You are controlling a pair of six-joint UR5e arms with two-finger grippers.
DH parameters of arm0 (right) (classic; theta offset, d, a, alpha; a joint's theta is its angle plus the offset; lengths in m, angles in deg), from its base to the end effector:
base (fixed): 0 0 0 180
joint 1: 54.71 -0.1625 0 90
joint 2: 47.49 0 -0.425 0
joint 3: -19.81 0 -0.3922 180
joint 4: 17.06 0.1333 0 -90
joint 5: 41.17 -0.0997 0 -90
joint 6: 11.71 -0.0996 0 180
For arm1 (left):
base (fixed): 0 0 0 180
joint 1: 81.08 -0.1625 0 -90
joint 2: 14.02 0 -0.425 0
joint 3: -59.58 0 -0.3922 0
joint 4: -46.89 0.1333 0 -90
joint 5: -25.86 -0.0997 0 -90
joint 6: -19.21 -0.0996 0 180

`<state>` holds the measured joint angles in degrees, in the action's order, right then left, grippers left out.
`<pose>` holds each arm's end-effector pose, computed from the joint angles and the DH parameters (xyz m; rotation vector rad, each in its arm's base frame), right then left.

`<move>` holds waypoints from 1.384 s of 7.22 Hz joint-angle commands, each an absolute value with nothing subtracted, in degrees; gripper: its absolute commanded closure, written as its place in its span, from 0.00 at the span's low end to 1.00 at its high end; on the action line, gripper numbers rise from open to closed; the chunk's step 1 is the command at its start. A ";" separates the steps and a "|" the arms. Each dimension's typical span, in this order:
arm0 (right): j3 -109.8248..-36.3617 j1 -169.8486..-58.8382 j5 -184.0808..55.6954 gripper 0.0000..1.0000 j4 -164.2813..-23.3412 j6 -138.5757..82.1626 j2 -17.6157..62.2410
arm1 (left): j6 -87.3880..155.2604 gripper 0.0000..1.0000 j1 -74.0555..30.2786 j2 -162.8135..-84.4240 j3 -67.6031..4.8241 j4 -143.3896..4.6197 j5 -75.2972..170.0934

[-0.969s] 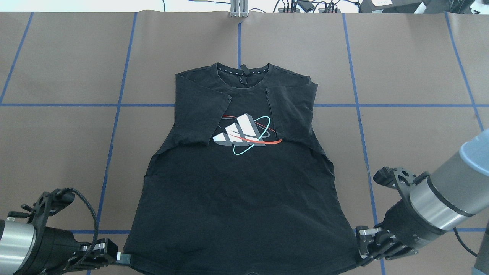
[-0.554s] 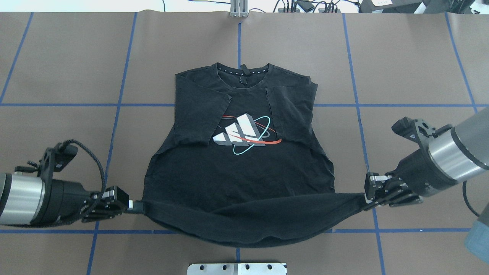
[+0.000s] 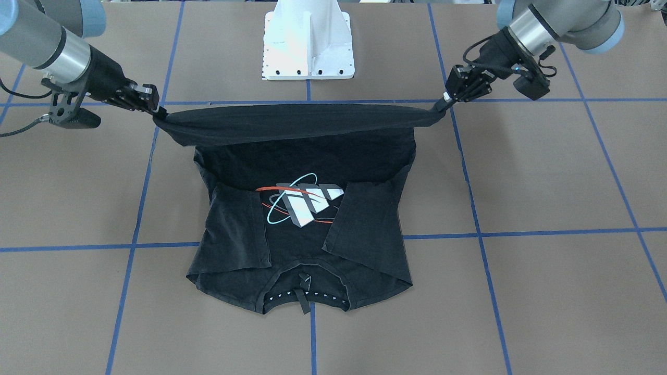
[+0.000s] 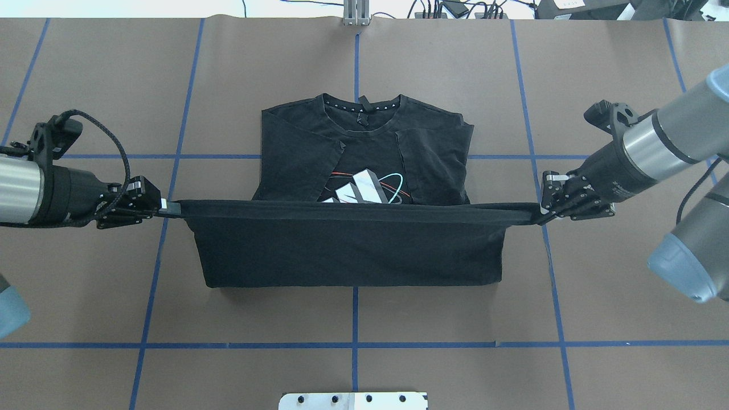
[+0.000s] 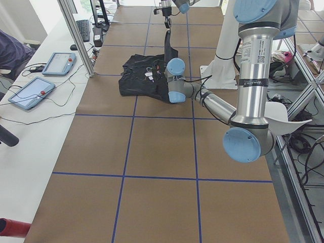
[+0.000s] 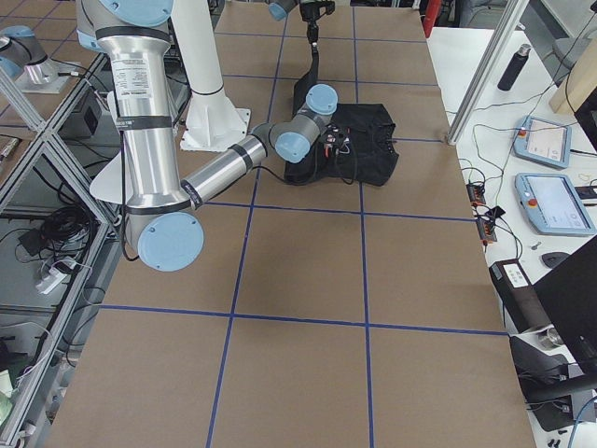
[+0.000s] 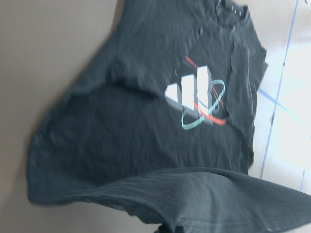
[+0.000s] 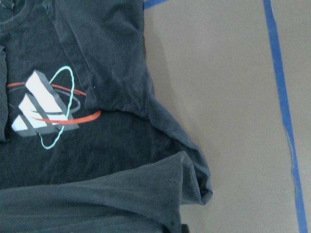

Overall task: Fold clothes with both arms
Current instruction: 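Carry the hem with both grippers toward the collar, folding the shirt in half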

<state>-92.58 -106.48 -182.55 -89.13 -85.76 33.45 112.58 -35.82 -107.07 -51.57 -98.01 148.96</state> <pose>-0.2742 -0.4378 0.3424 -0.2485 -1.1268 0.1684 0.2826 -0.3973 0.3440 0.0286 1.4183 -0.3041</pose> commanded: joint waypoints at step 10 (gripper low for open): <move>-68.44 -114.12 -182.06 1.00 -89.05 -81.14 13.68 | 115.54 1.00 -31.61 -125.64 -29.64 -98.39 145.40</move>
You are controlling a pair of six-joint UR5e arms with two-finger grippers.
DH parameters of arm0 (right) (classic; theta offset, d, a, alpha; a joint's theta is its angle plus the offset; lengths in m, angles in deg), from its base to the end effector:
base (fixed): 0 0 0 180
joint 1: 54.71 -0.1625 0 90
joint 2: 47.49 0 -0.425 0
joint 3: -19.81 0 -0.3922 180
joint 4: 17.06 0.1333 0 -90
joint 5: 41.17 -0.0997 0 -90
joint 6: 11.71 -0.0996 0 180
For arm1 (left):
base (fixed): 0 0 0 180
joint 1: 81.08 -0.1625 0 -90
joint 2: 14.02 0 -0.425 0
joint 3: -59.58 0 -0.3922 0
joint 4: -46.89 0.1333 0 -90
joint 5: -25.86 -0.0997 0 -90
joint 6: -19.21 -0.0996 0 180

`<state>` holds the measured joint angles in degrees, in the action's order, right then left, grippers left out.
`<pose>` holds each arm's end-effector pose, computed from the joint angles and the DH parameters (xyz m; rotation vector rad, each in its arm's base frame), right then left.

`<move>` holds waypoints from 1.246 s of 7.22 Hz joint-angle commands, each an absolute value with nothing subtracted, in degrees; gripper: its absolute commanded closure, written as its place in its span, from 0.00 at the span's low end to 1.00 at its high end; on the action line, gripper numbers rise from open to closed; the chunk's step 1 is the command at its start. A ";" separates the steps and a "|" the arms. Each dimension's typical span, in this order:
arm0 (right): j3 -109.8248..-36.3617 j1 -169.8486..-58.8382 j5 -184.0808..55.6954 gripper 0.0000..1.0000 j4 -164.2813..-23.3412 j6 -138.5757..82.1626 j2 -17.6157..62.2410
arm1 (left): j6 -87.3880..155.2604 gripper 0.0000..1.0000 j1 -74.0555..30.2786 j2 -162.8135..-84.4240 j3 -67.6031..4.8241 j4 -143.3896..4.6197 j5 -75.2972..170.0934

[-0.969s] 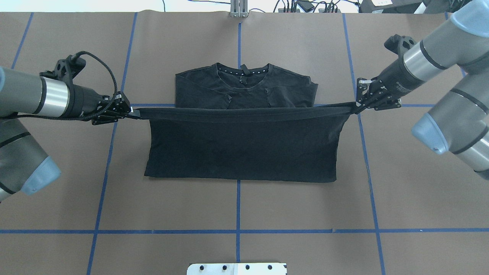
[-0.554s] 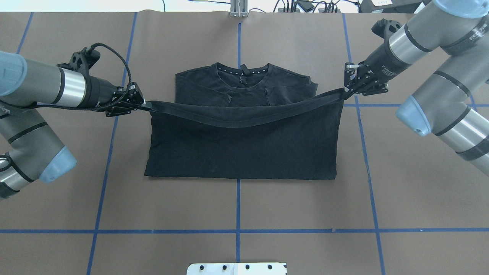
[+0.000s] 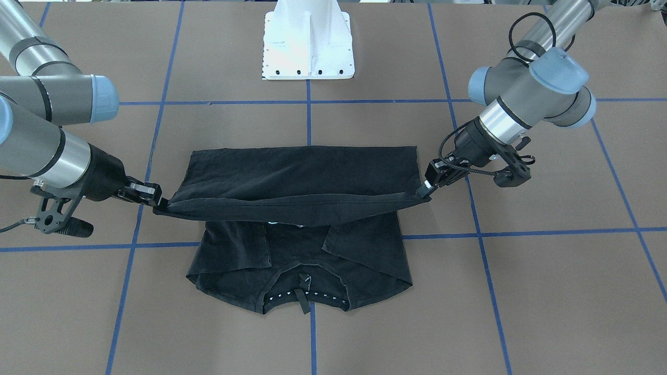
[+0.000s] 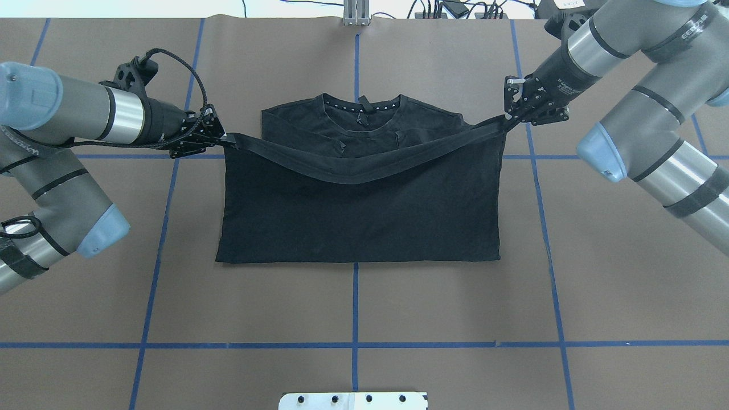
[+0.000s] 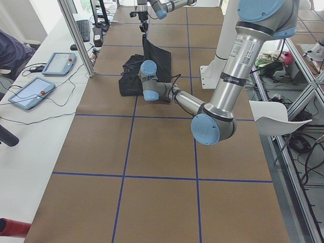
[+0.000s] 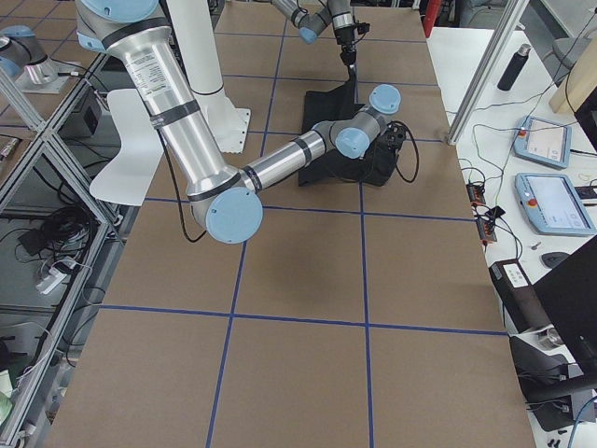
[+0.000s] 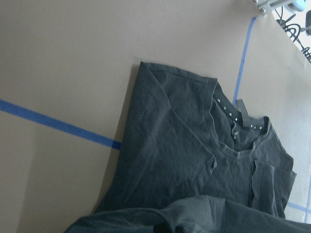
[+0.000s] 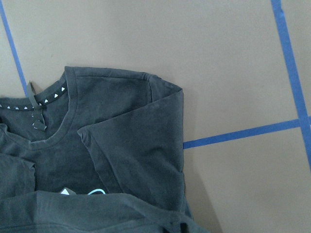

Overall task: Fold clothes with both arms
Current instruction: 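Carry the hem with both grippers toward the collar, folding the shirt in half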

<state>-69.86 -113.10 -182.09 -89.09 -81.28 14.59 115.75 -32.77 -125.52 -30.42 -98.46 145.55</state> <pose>-0.2989 -0.5925 0.3292 -0.1781 -1.1024 0.2395 0.3547 -0.5245 0.3368 0.0583 1.3853 -0.4541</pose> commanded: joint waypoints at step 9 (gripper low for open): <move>-52.00 -115.44 -179.95 1.00 -79.03 -80.17 8.40 | 115.27 1.00 -30.28 -130.56 -19.44 -98.74 142.24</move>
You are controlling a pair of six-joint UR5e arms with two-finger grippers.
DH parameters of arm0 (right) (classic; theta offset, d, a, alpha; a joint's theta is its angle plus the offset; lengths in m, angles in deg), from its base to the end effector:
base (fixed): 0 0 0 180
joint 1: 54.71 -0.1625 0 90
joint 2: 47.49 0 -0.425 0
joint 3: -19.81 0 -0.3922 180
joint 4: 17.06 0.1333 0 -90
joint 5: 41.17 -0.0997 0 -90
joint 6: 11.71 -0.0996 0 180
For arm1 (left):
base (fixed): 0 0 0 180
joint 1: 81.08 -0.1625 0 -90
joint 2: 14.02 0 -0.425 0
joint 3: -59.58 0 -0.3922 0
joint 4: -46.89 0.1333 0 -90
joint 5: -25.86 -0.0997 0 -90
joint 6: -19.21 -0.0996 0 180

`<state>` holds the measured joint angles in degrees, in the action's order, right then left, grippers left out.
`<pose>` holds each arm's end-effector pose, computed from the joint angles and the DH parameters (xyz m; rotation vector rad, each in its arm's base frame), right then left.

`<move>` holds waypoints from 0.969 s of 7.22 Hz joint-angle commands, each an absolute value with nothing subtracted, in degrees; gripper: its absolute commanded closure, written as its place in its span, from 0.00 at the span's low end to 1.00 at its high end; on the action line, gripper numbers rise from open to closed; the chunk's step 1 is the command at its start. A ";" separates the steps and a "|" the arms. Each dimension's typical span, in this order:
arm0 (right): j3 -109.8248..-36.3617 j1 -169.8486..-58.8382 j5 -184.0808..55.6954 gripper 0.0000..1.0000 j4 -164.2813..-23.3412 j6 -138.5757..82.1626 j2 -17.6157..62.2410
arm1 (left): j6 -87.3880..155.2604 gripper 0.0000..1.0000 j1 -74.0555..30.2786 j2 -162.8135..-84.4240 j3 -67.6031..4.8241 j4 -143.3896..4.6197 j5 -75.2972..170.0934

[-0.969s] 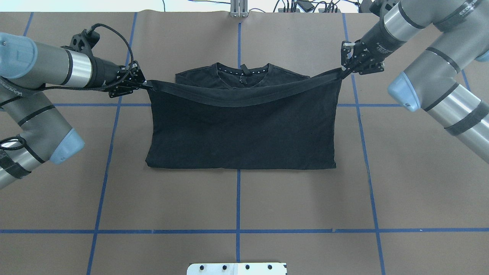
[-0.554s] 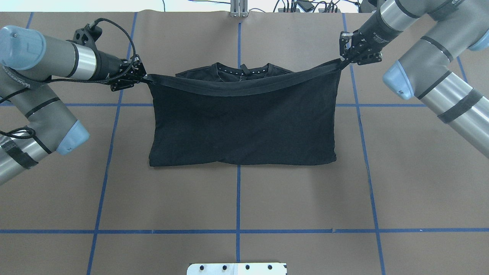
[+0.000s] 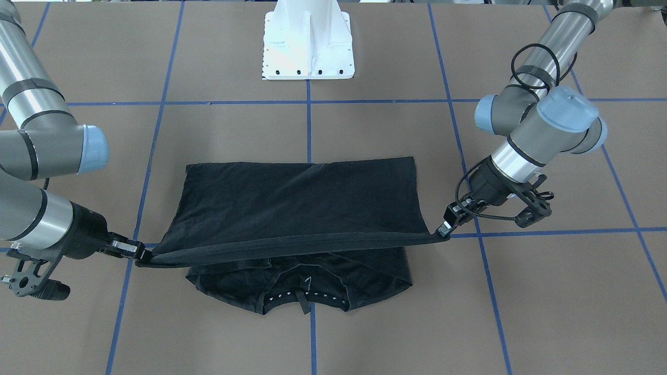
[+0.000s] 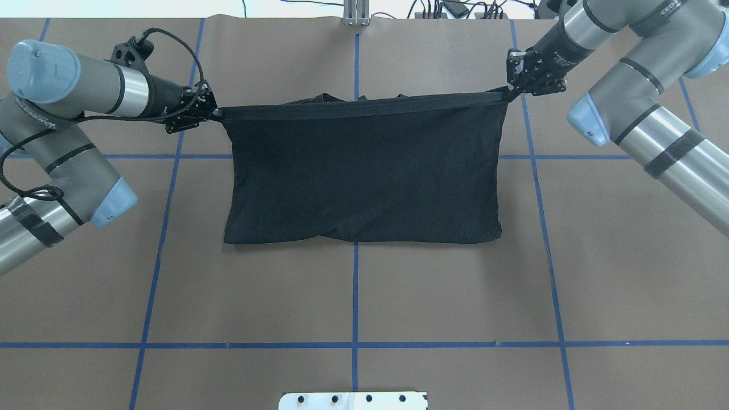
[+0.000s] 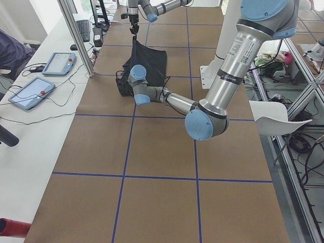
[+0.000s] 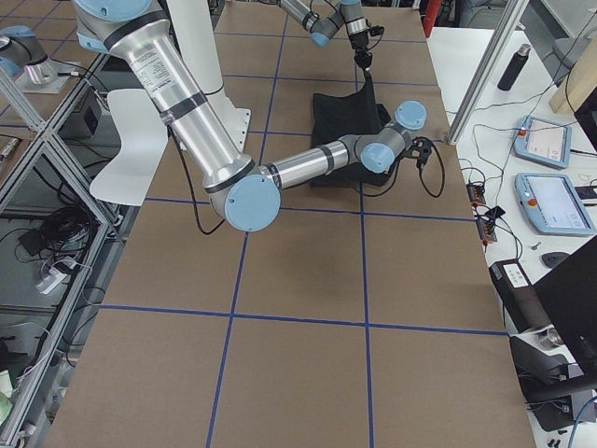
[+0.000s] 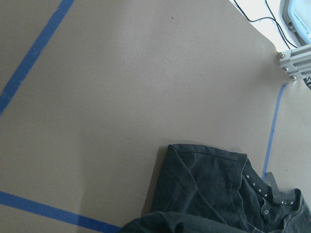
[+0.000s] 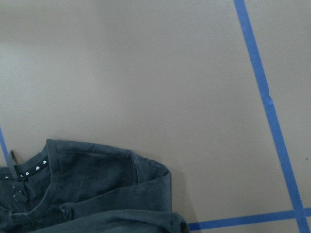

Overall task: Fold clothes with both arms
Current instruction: 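Lower the hem onto the collar and open both grippers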

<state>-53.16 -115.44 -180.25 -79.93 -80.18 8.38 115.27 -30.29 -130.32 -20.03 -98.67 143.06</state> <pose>-0.3064 -0.6654 0.3762 -0.1362 -1.0779 0.2856 0.3626 -0.5833 0.3696 0.0860 1.3014 -0.5549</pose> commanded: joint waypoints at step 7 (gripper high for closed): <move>-51.82 -115.18 -180.30 0.85 -79.20 -81.14 5.94 | 119.93 1.00 -30.46 -134.00 -18.91 -98.57 142.23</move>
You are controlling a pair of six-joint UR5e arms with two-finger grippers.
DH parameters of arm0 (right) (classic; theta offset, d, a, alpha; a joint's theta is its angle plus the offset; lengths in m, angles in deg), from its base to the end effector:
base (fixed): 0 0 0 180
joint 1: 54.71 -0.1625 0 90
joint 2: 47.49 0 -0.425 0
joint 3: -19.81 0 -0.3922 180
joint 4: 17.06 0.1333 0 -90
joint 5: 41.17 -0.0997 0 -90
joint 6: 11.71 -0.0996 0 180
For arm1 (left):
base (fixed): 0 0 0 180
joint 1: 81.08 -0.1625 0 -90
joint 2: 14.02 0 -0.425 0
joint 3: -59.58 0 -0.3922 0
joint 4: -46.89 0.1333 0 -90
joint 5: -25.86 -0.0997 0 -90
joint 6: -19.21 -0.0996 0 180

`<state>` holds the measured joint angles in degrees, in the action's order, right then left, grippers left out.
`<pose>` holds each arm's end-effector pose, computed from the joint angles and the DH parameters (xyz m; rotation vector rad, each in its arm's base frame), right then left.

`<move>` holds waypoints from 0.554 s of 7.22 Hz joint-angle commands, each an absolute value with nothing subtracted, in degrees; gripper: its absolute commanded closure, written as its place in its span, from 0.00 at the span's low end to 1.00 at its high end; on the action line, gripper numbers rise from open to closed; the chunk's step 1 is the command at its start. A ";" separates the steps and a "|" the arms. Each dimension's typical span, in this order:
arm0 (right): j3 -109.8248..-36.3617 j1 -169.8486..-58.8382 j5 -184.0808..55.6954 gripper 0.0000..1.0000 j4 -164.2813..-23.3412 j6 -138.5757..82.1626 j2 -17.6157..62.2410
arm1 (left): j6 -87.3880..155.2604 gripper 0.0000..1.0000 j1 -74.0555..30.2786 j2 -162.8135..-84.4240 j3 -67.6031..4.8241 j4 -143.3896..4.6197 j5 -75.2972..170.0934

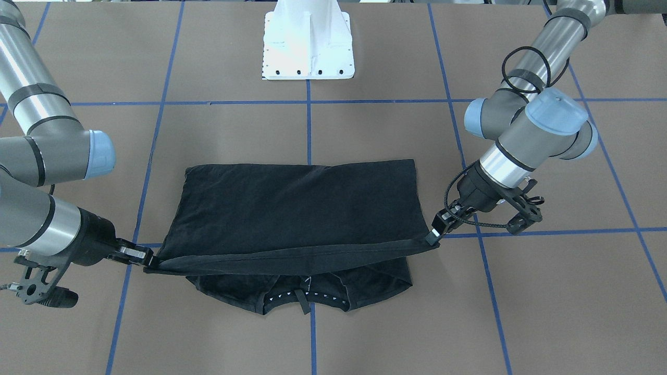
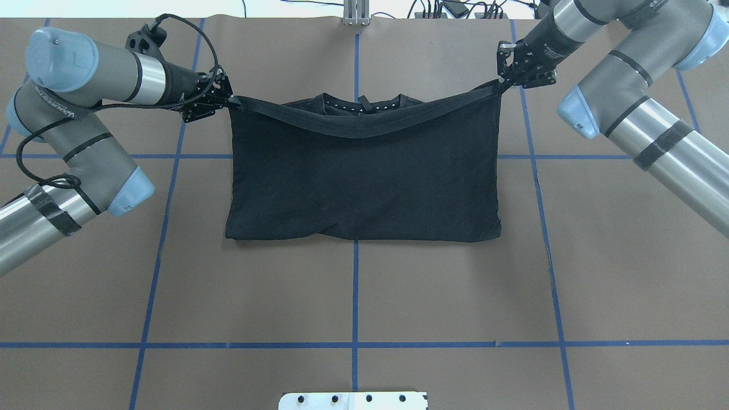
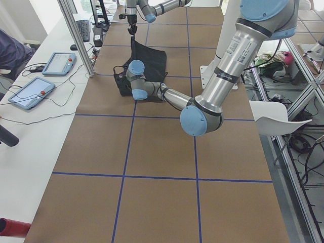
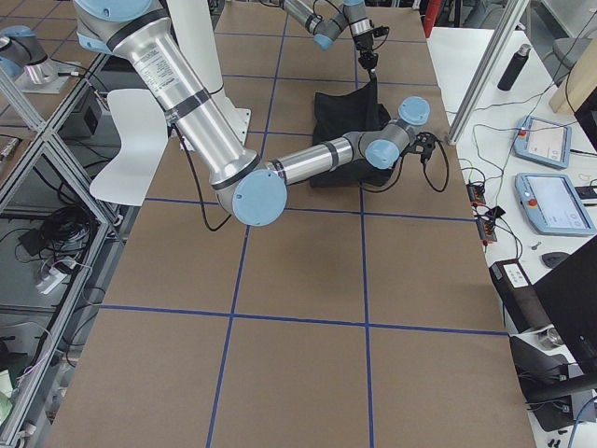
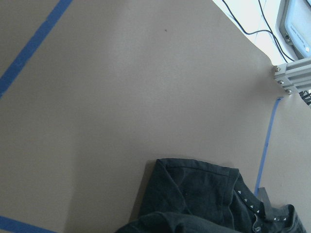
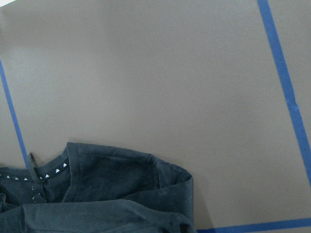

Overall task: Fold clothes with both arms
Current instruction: 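Lower the hem onto the collar and open both grippers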

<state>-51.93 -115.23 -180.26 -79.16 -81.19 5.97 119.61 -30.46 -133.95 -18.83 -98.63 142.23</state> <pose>-0.3144 -0.6741 0.3542 -0.1240 -1.0973 0.2812 0.3739 -0.5958 0.3364 0.0656 1.3425 -0.6077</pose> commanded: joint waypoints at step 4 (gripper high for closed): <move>-50.76 -116.23 -180.56 0.00 -79.03 -78.86 6.12 | 118.53 0.00 -28.45 -133.47 -19.43 -98.48 142.93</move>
